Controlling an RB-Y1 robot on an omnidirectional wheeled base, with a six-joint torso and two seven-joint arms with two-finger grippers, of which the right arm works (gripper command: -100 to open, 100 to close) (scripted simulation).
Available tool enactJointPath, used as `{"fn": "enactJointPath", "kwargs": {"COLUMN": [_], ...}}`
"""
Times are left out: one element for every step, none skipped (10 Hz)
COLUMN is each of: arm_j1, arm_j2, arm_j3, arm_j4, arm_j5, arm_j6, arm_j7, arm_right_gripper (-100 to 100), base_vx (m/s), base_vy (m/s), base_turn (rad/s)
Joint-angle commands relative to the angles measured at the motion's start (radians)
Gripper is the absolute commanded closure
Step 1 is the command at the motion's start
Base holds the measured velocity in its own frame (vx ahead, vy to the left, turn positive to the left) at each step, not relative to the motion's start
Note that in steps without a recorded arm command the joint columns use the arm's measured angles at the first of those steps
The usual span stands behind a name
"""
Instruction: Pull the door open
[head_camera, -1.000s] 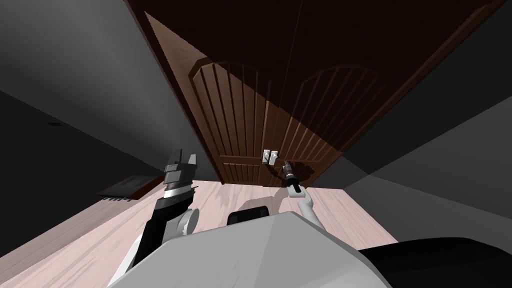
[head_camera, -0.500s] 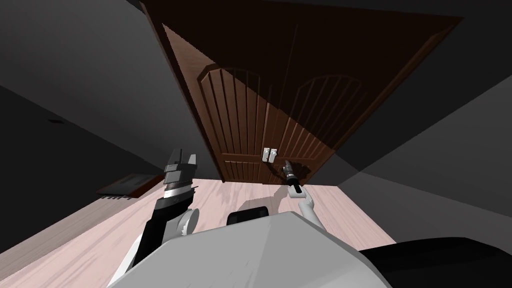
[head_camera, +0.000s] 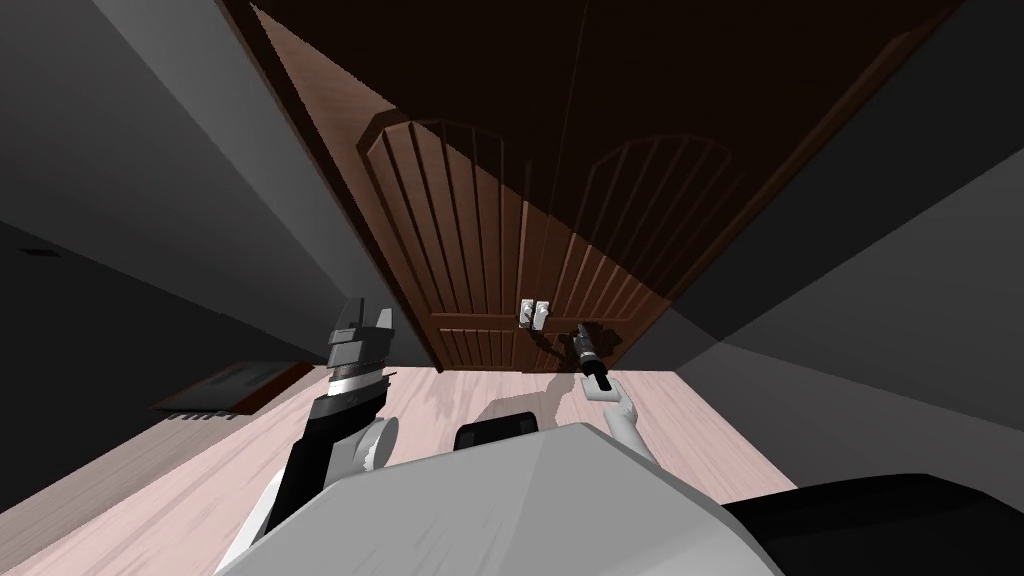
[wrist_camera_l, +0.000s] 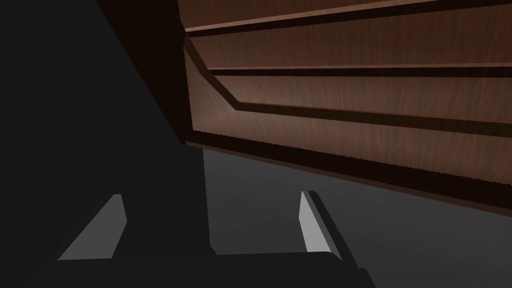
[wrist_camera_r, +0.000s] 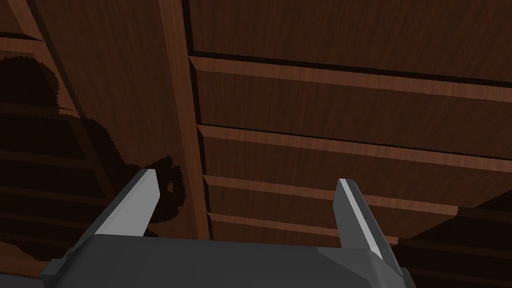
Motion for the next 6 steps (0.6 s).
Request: {"fn": "enactJointPath", "kwargs": {"arm_j1": [-0.013,-0.021,-0.030,-0.040,-0.051,-0.057], "arm_j2": [0.006,0.012,0.017,0.024,0.032,0.036], "arm_j3": [0.007,0.015,0.023,0.034,0.046,0.052], "arm_j4": [0.005,0.004,0.002,-0.001,-0.004,-0.005], "arm_j5": [0.001,0.002,0.003,0.005,0.007,0.008], "arm_j6": [-0.006,-0.008,-0.010,-0.012,-0.014,-0.015], "arm_j7": [0.003,0.003,0.004,0.004,0.005,0.005], "arm_right_gripper": [-100,-100,-100,-100,-100,-100], "base_vx": [0.172,0.163,0.172,0.168,0.192,0.171], "base_vy": [-0.021,0.010,0.052,0.051,0.069,0.073], "base_turn": [0.087,0.095,0.109,0.128,0.121,0.093]}}
